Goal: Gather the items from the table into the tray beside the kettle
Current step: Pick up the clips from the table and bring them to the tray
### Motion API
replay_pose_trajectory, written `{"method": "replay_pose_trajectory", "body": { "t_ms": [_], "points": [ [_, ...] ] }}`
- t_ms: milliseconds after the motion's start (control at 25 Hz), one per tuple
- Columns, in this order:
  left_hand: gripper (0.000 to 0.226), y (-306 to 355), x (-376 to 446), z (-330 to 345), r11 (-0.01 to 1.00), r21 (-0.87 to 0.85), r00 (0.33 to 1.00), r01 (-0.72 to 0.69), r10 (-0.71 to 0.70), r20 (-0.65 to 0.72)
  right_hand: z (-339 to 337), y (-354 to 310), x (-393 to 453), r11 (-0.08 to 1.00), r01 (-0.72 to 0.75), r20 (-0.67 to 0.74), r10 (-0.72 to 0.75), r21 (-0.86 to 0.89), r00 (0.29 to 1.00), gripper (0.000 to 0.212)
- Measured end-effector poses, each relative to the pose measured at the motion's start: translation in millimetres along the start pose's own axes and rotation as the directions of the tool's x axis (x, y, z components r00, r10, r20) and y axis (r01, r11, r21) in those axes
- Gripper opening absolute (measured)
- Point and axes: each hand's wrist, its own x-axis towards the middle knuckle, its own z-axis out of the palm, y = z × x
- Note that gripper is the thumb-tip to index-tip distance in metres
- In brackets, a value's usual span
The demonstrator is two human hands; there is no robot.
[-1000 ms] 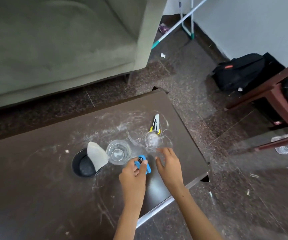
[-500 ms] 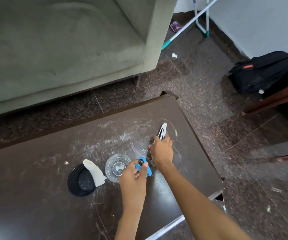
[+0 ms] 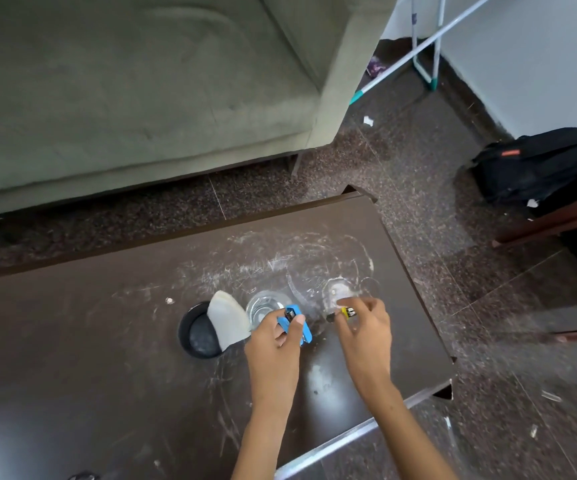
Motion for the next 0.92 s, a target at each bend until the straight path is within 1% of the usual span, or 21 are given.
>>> {"method": "replay_pose_trajectory", "body": {
  "t_ms": [160, 240, 320, 480, 560, 720, 840, 920],
  "points": [
    [0.003, 6.0, -22.5, -46.9, 0.999, -0.031, 0.999, -0.029, 0.029, -0.013, -24.4, -40.2, -51.2, 0.990, 0.139, -0.087, -0.135, 0.033, 0.987, 0.028],
    [0.005, 6.4, -35.0, -81.5, 0.998, -0.050, 0.999, -0.046, 0.045, -0.023, -28.8, -71.0, -79.8, 0.979, 0.189, -0.090, -0.182, 0.073, 0.979, 0.032],
    [0.005, 8.3, -49.7, -124.4, 0.995, -0.079, 0.997, -0.058, 0.055, -0.045, -22.4, -103.8, -108.5, 0.964, 0.244, -0.068, -0.238, 0.106, 0.969, 0.034],
    [0.005, 0.2, -71.2, -233.5, 0.990, -0.115, 0.985, -0.081, 0.062, -0.158, 22.2, -175.7, -177.6, 0.933, 0.305, 0.049, -0.319, 0.189, 0.946, 0.039],
    [0.005, -6.9, -77.3, -292.1, 0.989, -0.119, 0.970, -0.092, 0.062, -0.234, 50.8, -214.3, -214.4, 0.908, 0.345, 0.109, -0.378, 0.238, 0.919, 0.038],
    [0.008, -16.2, -91.9, -403.9, 0.986, -0.131, 0.927, -0.107, 0.052, -0.371, 107.1, -290.4, -283.1, 0.857, 0.421, 0.225, -0.492, 0.297, 0.841, 0.037],
    [0.008, -24.6, -103.4, -487.0, 0.979, -0.159, 0.882, -0.130, 0.041, -0.470, 147.5, -347.9, -334.1, 0.804, 0.485, 0.286, -0.581, 0.344, 0.762, 0.039],
    [0.013, -30.9, -109.2, -536.0, 0.973, -0.177, 0.845, -0.148, 0.031, -0.533, 171.4, -382.2, -363.1, 0.767, 0.513, 0.310, -0.631, 0.385, 0.711, 0.039]
  ]
}}
